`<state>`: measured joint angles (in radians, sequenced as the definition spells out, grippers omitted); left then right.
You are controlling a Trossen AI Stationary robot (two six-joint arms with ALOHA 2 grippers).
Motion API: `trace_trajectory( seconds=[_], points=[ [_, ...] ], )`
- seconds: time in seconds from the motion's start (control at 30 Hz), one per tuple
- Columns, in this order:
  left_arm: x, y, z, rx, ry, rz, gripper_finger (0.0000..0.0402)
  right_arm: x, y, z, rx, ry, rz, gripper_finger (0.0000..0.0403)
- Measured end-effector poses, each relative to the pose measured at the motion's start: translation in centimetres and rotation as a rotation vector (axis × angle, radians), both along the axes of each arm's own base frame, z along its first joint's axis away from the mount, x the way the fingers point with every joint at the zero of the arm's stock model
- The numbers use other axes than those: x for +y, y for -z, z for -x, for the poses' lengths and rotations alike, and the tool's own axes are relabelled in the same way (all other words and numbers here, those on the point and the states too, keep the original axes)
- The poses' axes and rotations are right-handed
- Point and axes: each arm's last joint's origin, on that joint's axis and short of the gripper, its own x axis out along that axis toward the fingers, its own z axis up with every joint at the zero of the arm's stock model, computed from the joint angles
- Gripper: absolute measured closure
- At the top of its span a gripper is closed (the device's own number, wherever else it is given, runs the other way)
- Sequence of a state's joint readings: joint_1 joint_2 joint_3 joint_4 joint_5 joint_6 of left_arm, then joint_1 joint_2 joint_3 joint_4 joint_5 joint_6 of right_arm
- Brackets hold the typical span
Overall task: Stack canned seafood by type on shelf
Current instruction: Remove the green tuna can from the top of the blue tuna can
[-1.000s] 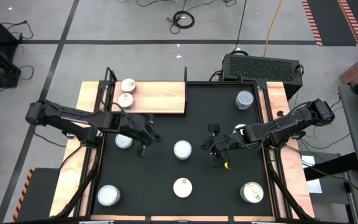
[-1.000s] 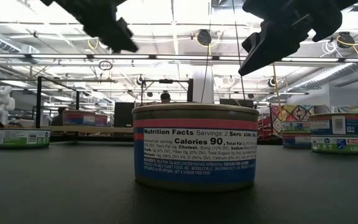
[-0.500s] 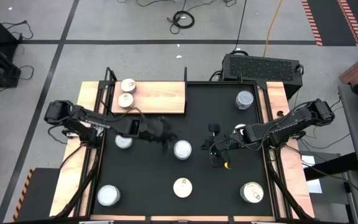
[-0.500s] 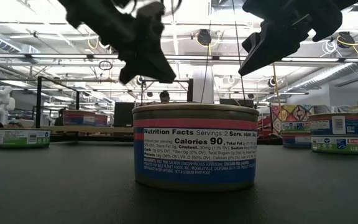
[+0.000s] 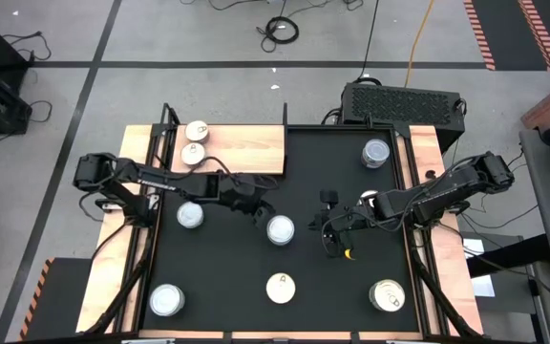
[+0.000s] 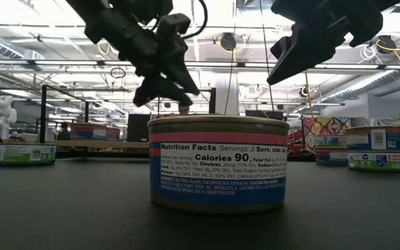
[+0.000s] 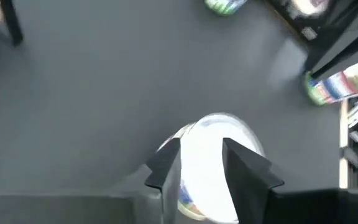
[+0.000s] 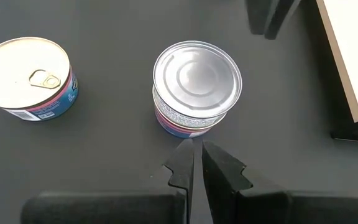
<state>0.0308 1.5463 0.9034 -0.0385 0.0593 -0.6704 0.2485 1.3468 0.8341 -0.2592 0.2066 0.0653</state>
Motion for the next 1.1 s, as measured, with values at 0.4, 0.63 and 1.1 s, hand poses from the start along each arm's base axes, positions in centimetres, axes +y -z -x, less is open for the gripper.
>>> trace_trajectory(
  seconds=[0.4,0.63,1.1],
  points=[
    [-0.4,2.4,-1.0,0.053,0.052,-0.028,0.0262,0.0,0.0,0.0,0.002,-0.001,0.002,0.0376],
    [-1.2,2.4,-1.0,0.047,0.115,-0.068,0.0262,0.0,0.0,0.0,0.000,-0.001,0.002,0.0376],
    [-1.7,3.7,-1.6,0.065,0.119,-0.085,0.0262,0.0,0.0,0.0,-0.002,0.001,-0.001,0.0376]
  ],
)
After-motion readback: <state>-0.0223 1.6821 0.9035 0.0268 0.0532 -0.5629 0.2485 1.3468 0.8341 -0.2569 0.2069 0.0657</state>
